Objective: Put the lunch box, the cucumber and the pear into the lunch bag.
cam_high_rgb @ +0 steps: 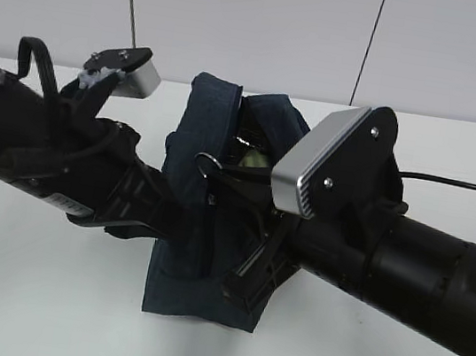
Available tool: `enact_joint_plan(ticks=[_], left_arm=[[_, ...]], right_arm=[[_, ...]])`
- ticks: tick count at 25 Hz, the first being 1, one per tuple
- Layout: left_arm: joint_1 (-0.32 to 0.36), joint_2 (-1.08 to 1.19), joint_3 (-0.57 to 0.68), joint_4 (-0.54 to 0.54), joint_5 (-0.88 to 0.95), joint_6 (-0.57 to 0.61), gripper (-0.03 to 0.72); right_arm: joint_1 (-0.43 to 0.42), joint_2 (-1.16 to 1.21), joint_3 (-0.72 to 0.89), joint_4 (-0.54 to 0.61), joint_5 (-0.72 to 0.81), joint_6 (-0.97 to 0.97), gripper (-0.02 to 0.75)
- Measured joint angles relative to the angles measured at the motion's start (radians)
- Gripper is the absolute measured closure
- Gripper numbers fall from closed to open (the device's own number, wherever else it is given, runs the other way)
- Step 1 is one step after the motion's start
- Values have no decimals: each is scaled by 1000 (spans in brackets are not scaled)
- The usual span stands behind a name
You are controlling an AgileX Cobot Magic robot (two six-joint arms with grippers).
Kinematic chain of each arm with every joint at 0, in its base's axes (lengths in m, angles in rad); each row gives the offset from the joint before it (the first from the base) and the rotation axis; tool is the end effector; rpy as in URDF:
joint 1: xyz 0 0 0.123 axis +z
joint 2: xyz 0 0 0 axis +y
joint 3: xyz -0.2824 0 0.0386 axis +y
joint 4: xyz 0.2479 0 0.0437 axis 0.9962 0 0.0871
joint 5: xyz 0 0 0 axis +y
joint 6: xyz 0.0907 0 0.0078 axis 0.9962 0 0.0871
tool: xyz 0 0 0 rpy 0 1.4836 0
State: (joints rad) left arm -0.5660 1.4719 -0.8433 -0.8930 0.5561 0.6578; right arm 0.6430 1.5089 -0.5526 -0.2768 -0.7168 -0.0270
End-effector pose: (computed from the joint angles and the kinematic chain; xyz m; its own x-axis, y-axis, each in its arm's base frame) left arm 0.2224 -0.1858 0.2317 -0.7678 0.3218 -0.5540 0.5900 0.6923 -0.4155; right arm 0.2206 0.1857 0.2145 0.0397 -0.2600 -0.9648 -0.7430 0.6379 -0.2025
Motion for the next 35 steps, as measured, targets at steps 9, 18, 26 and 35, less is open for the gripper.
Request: enact_joint_plan(ticks=[9, 18, 26, 35], left_arm=[[0, 2, 0, 42, 8, 0, 676], [0, 2, -6, 110, 60, -1, 678], [0, 2, -6, 142, 64, -15, 678], [0, 2, -6, 156, 64, -23, 680]], right_arm=[[0, 0, 0, -2, -10, 1, 738], [0, 0, -1, 26, -28, 1, 738], [0, -10, -2, 71, -5, 4, 738], [0, -64, -66, 35, 150, 75, 738]])
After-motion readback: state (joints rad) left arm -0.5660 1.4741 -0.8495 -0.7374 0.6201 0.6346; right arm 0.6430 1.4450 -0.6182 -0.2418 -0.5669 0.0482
